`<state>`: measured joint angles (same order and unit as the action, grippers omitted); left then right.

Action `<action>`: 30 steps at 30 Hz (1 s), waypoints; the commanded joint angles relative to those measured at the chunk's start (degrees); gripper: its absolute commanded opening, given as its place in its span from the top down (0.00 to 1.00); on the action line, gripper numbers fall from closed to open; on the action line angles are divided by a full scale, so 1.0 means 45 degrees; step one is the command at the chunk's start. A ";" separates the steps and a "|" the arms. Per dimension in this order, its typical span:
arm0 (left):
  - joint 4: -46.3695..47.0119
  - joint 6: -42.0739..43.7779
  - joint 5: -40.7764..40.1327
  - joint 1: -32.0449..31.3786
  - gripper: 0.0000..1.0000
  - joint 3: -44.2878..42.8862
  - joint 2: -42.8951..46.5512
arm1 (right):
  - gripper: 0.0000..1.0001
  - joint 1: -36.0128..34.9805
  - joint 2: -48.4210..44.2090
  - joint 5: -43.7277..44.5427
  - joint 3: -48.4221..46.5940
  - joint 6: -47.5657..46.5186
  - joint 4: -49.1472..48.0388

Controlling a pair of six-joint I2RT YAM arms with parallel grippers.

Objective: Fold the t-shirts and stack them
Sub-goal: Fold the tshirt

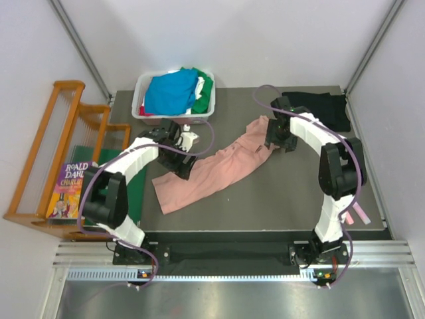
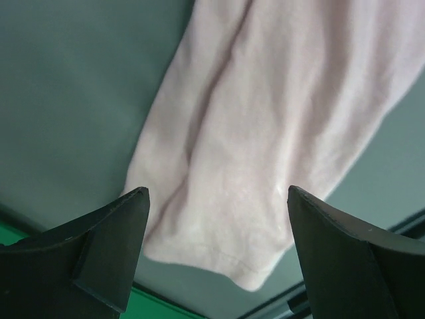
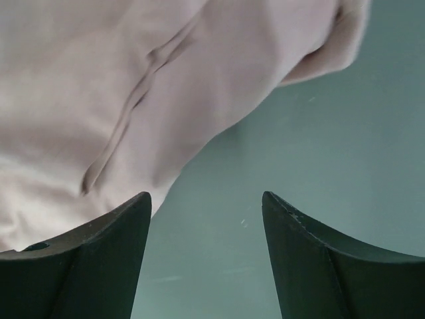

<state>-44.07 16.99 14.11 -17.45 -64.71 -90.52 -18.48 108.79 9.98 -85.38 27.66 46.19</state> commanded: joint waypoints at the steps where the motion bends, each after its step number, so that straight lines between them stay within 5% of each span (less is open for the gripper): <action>1: 0.0634 0.0657 -0.0498 -0.0398 0.11 -0.0737 -0.1015 | 0.33 0.0980 0.0549 -0.0224 -0.0537 0.0123 -0.0656; 17: 0.1005 0.0891 -0.2487 -0.1200 0.13 0.1174 -0.2129 | 0.36 0.1372 0.3519 -0.1787 -0.3488 0.0338 0.0008; 25: 0.1083 0.0892 -0.2706 -0.1200 0.14 0.1567 -0.2190 | 0.37 0.1333 -0.0070 -0.1983 -0.0734 0.0044 0.0125; 30: 0.0869 0.0775 -0.2647 -0.1200 0.14 0.1294 -0.2033 | 0.36 0.1353 -0.1071 -0.2859 -0.2331 0.0259 0.0964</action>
<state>-39.09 20.21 4.67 -23.62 -60.64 -98.85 -12.25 110.17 0.82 -88.66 28.16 48.84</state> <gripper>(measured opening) 0.863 0.641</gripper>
